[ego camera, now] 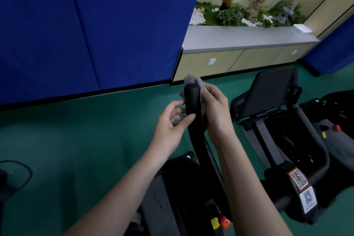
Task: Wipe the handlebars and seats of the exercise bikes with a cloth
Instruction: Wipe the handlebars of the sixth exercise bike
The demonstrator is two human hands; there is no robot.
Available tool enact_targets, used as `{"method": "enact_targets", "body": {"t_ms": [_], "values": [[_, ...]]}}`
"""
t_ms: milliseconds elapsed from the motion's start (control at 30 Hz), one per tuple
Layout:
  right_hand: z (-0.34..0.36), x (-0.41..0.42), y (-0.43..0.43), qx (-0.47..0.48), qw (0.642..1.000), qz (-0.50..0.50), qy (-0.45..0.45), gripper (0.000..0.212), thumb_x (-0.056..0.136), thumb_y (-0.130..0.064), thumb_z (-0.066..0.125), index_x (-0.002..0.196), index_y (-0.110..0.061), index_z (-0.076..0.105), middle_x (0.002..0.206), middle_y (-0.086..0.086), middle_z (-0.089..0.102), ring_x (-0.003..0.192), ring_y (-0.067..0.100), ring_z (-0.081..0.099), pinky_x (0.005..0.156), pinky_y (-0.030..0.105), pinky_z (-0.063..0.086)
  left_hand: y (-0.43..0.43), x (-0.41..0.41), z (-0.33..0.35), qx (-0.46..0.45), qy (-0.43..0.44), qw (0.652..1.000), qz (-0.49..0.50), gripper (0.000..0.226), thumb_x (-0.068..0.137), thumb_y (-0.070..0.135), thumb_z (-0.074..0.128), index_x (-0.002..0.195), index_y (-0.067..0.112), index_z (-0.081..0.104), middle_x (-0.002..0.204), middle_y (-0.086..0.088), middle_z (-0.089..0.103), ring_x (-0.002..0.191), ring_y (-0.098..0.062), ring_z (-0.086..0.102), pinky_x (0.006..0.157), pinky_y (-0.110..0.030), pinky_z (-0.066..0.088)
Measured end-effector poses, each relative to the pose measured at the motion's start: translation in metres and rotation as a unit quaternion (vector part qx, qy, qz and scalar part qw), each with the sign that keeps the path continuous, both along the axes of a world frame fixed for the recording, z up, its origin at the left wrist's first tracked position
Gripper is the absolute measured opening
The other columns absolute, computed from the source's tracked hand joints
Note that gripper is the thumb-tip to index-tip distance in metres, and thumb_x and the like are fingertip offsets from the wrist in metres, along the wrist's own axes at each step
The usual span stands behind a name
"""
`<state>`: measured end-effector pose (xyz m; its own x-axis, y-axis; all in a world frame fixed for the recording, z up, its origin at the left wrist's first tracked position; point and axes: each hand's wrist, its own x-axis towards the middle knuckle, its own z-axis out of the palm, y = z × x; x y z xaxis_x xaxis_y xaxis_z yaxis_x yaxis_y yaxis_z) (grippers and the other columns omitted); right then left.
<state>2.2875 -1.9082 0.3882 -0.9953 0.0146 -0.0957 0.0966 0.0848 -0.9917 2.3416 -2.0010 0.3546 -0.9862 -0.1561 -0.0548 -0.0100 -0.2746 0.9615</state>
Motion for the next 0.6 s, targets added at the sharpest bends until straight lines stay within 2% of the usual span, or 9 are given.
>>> {"method": "enact_targets", "body": {"t_ms": [133, 233, 300, 367, 433, 500, 600], "values": [[0.002, 0.006, 0.0, 0.038, 0.999, -0.004, -0.016, 0.023, 0.098, -0.015, 0.044, 0.099, -0.01, 0.067, 0.095, 0.013, 0.073, 0.089, 0.024, 0.069, 0.082, 0.038, 0.052, -0.003, -0.001, -0.001, 0.004, 0.0, 1.0, -0.008, 0.034, 0.085, -0.002, 0.063, 0.117, 0.005, 0.054, 0.095, -0.007, 0.064, 0.086, -0.018, 0.06, 0.079, -0.018, 0.049], [-0.008, 0.029, 0.013, 0.152, 0.988, -0.022, 0.002, 0.02, 0.098, -0.021, 0.049, 0.105, -0.018, 0.067, 0.096, -0.001, 0.072, 0.095, 0.015, 0.066, 0.09, 0.039, 0.05, -0.005, 0.0, -0.005, -0.004, 0.0, 1.0, -0.015, 0.031, 0.085, 0.002, 0.065, 0.111, 0.016, 0.056, 0.091, 0.0, 0.063, 0.082, -0.008, 0.061, 0.077, -0.017, 0.049], [-0.009, 0.044, 0.016, 0.209, 0.972, -0.054, 0.093, 0.02, 0.095, -0.016, 0.054, 0.112, -0.018, 0.065, 0.097, -0.016, 0.069, 0.096, -0.001, 0.063, 0.089, 0.022, 0.05, -0.005, 0.0, -0.008, 0.011, -0.005, 1.0, -0.016, 0.032, 0.085, 0.004, 0.066, 0.107, 0.025, 0.056, 0.091, 0.006, 0.061, 0.076, 0.002, 0.06, 0.073, -0.011, 0.048], [-0.004, 0.049, 0.015, 0.219, 0.95, -0.081, 0.207, 0.022, 0.093, -0.009, 0.057, 0.114, -0.015, 0.062, 0.101, -0.021, 0.066, 0.096, -0.008, 0.062, 0.083, 0.011, 0.046, -0.004, 0.003, -0.011, 0.033, -0.013, 0.999, -0.019, 0.034, 0.085, 0.004, 0.066, 0.106, 0.029, 0.056, 0.095, 0.007, 0.061, 0.077, 0.001, 0.06, 0.073, -0.01, 0.048], [0.003, 0.042, 0.012, 0.224, 0.931, -0.066, 0.282, 0.024, 0.092, -0.006, 0.058, 0.115, -0.013, 0.061, 0.107, -0.012, 0.065, 0.103, -0.001, 0.062, 0.088, 0.015, 0.047, -0.001, 0.006, -0.013, 0.045, -0.012, 0.999, -0.02, 0.035, 0.084, 0.001, 0.066, 0.104, 0.028, 0.057, 0.094, 0.007, 0.062, 0.076, 0.001, 0.059, 0.073, -0.011, 0.048], [0.007, 0.03, 0.011, 0.262, 0.906, -0.014, 0.332, 0.025, 0.091, -0.002, 0.059, 0.114, -0.008, 0.064, 0.115, 0.0, 0.062, 0.111, 0.014, 0.059, 0.096, 0.024, 0.046, 0.001, 0.009, -0.014, 0.052, -0.013, 0.998, -0.015, 0.036, 0.083, -0.003, 0.065, 0.1, 0.028, 0.058, 0.092, 0.006, 0.063, 0.073, 0.004, 0.059, 0.072, -0.011, 0.047], [0.0, 0.025, 0.019, 0.325, 0.859, 0.042, 0.393, 0.019, 0.088, -0.001, 0.063, 0.107, -0.003, 0.069, 0.113, 0.009, 0.056, 0.11, 0.028, 0.055, 0.097, 0.029, 0.044, 0.003, 0.013, -0.016, 0.051, -0.027, 0.998, 0.0, 0.035, 0.082, -0.006, 0.064, 0.098, 0.025, 0.059, 0.094, 0.003, 0.063, 0.073, 0.001, 0.059, 0.072, -0.01, 0.047]]}}
